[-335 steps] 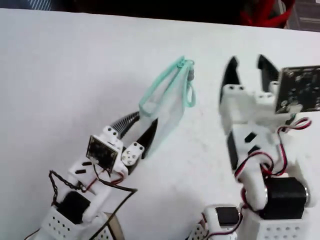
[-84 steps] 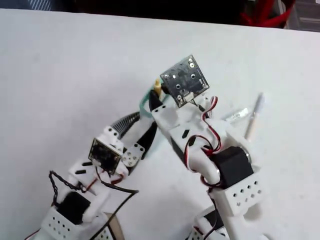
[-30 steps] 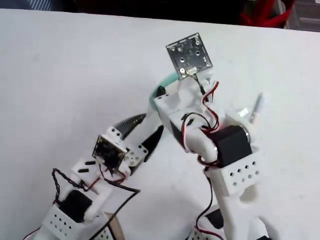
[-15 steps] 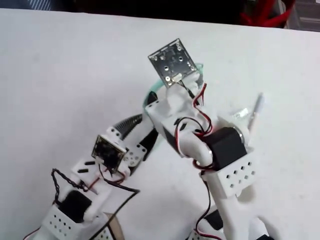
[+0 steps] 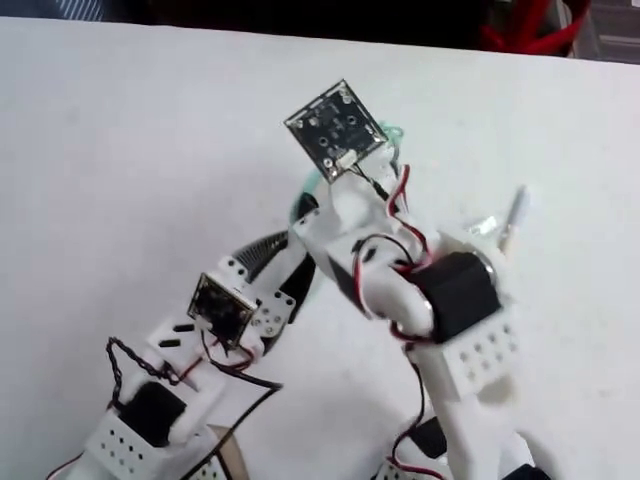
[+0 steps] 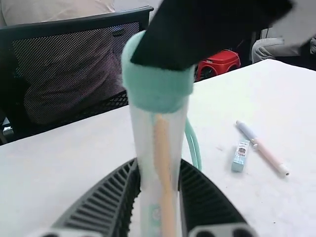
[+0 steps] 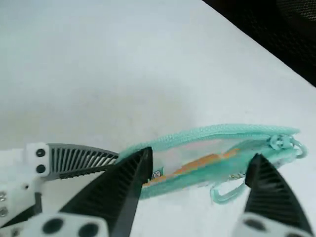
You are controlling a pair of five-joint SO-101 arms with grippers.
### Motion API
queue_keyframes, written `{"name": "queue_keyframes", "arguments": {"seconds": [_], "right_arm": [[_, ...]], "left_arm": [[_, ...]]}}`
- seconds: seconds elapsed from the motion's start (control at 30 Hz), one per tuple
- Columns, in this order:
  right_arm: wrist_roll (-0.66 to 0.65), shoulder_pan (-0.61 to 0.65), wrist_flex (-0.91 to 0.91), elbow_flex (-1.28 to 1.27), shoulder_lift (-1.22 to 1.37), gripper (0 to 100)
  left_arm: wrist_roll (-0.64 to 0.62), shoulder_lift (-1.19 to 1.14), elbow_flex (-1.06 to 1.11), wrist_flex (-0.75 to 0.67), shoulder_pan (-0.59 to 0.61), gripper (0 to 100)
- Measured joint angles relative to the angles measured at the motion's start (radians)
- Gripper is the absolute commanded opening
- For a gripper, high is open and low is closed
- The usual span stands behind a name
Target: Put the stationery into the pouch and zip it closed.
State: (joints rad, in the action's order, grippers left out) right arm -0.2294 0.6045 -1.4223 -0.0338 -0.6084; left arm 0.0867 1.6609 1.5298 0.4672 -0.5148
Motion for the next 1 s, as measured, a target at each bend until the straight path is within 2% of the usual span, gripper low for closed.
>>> {"name": "queue_keyframes", "arguments": {"seconds": [0.13,0.33,0.5,0.77,1.0], "right_arm": [[-0.005,0.015,-0.054,0.130,-0.011,32.2],[-0.005,-0.018,-0.054,0.187,-0.018,32.2],[0.020,-0.164,-0.054,0.206,-0.018,32.2],[0.258,-0.486,-0.048,0.206,-0.018,32.3],[0.293,-0.565,-0.002,0.106,-0.008,32.3]], "left_arm": [[0.000,0.000,0.000,0.000,0.002,4],[0.000,0.006,0.000,0.014,0.002,4],[0.000,0.008,0.000,0.017,0.002,4],[0.000,0.008,0.000,0.017,0.002,5],[0.000,0.008,0.000,0.017,0.002,5]]}}
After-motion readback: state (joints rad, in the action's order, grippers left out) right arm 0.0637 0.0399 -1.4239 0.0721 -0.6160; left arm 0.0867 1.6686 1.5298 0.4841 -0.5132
